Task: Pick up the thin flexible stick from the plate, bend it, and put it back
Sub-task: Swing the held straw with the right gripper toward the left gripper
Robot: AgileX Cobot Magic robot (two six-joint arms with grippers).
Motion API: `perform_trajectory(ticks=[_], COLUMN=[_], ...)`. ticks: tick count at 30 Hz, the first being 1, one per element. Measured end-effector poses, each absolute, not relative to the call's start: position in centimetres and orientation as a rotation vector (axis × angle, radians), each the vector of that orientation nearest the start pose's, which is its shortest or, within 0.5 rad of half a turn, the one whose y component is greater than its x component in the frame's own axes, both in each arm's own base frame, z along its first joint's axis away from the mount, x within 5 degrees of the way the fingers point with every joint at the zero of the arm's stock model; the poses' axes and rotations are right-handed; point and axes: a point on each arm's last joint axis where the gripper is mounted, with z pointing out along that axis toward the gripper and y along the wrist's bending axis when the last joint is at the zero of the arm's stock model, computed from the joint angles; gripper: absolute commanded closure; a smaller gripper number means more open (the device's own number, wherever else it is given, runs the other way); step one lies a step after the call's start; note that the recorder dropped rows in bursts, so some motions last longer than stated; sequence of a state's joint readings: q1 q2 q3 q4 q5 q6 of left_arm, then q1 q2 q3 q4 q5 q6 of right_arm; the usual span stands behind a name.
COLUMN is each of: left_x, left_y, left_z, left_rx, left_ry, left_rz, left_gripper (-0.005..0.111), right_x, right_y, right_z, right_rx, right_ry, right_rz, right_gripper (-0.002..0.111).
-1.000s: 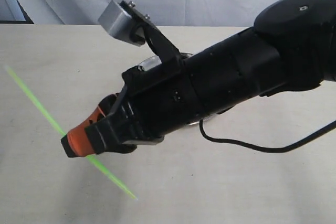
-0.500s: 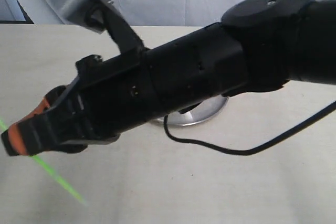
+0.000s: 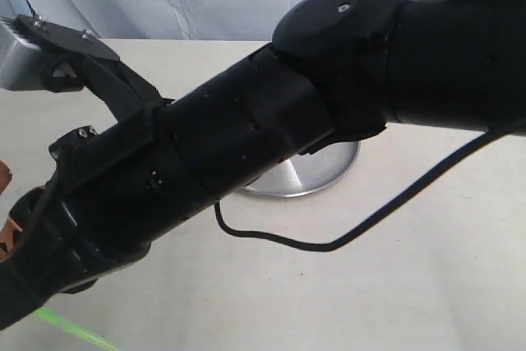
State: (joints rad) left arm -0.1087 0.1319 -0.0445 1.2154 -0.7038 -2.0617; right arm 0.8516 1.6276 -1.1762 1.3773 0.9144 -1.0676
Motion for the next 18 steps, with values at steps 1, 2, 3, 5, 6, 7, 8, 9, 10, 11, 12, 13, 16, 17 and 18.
perform_trajectory(ticks=[1, 2, 3, 5, 6, 7, 8, 9, 10, 11, 12, 13, 16, 17, 18], left_x=[3.90, 3.89, 3.89, 3.88, 3.88, 3.88, 3.88, 3.87, 3.88, 3.89, 3.91, 3.90, 3.85, 3.85, 3.83], left_y=[-5.98, -6.00, -6.01, -6.05, -6.07, -6.09, -6.10, -6.12, -6.13, -6.13, -6.14, -6.16, -6.21, -6.23, -6.23], left_z=[24.10, 24.15, 24.10, 23.99, 23.92, 23.87, 23.82, 23.78, 23.72, 23.70, 23.59, 23.57, 23.42, 23.35, 23.33], left_rx=[0.015, 0.023, 0.034, 0.057, 0.071, 0.080, 0.088, 0.099, 0.104, 0.112, 0.123, 0.135, 0.175, 0.183, 0.184], left_ry=[1.469, 1.470, 1.473, 1.481, 1.486, 1.491, 1.495, 1.499, 1.505, 1.509, 1.519, 1.525, 1.546, 1.553, 1.555], left_rz=[-1.285, -1.278, -1.267, -1.242, -1.227, -1.218, -1.210, -1.199, -1.190, -1.179, -1.163, -1.150, -1.109, -1.101, -1.101], left_gripper=[0.106, 0.106, 0.106, 0.106, 0.106, 0.106, 0.106, 0.106, 0.106, 0.106, 0.106, 0.106, 0.106, 0.106, 0.106], right_x=[17.29, 17.30, 17.36, 17.34, 17.39, 17.38, 17.38, 17.38, 17.38, 17.38, 17.36, 17.33, 17.38, 17.39, 17.38], right_y=[30.50, 30.51, 30.45, 30.41, 30.37, 30.37, 30.37, 30.36, 30.35, 30.35, 30.35, 30.34, 30.24, 30.19, 30.19], right_z=[30.17, 30.26, 30.26, 30.18, 30.16, 30.14, 30.13, 30.11, 30.10, 30.10, 30.10, 30.10, 30.12, 30.13, 30.13], right_rx=[-1.279, -1.288, -1.292, -1.288, -1.278, -1.270, -1.259, -1.253, -1.247, -1.231, -1.221, -1.213, -1.200, -1.199, -1.193], right_ry=[1.970, 1.969, 1.974, 1.995, 2.008, 2.022, 2.035, 2.045, 2.055, 2.072, 2.085, 2.097, 2.116, 2.119, 2.127], right_rz=[1.527, 1.522, 1.515, 1.515, 1.517, 1.521, 1.525, 1.527, 1.530, 1.538, 1.546, 1.554, 1.569, 1.573, 1.578], right_gripper=[0.109, 0.109, 0.109, 0.109, 0.109, 0.109, 0.109, 0.109, 0.109, 0.109, 0.109, 0.109, 0.109, 0.109, 0.109])
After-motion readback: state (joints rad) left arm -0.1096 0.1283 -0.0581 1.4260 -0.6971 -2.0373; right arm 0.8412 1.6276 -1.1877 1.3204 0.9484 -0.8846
